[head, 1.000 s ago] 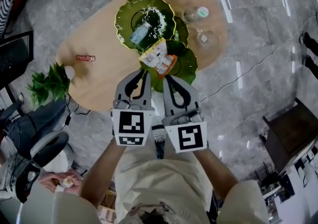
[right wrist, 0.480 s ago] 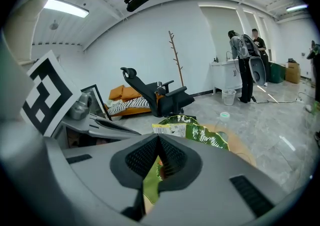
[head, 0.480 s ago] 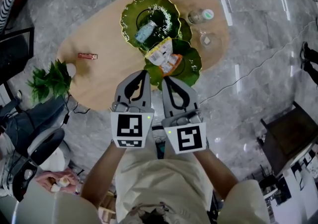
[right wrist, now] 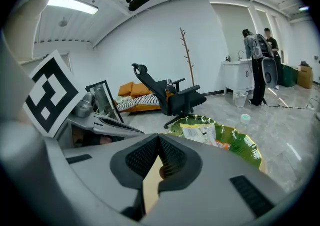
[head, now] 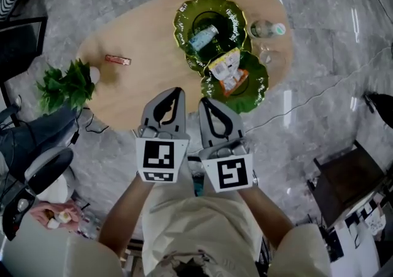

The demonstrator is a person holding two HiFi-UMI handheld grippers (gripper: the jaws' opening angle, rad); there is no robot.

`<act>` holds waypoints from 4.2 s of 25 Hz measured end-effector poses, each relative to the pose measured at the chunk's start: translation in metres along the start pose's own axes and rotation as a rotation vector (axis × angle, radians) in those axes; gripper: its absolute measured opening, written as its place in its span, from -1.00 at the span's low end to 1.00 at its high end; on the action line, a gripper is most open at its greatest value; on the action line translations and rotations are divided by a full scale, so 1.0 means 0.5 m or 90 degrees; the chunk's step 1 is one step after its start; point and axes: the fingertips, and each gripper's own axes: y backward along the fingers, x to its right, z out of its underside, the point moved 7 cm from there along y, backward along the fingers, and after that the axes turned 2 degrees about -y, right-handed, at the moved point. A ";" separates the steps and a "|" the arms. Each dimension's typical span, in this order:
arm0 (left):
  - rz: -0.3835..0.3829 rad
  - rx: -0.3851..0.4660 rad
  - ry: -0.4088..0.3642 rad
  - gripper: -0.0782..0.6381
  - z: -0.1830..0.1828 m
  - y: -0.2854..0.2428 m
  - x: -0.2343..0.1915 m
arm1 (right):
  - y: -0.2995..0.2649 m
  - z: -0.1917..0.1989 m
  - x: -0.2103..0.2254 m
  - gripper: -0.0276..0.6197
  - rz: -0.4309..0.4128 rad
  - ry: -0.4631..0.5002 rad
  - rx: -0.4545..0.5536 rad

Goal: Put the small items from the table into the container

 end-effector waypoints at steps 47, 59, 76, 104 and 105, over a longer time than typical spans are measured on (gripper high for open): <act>-0.145 -0.018 0.204 -0.76 0.263 0.098 -0.389 | -0.309 0.125 -0.296 -0.89 -0.141 0.152 -0.156; -0.150 -0.014 0.237 -0.76 0.337 0.088 -0.438 | -0.403 0.193 -0.348 -0.89 -0.164 0.188 -0.203; -0.127 -0.025 0.244 -0.76 0.424 0.068 -0.462 | -0.502 0.296 -0.356 -0.58 -0.173 0.275 -0.235; -0.123 -0.032 0.273 -0.76 0.484 0.010 -0.485 | -0.658 0.388 -0.333 -0.32 -0.283 0.408 -0.292; -0.124 -0.032 0.272 -0.76 0.483 0.010 -0.485 | -0.661 0.390 -0.333 -0.32 -0.285 0.413 -0.294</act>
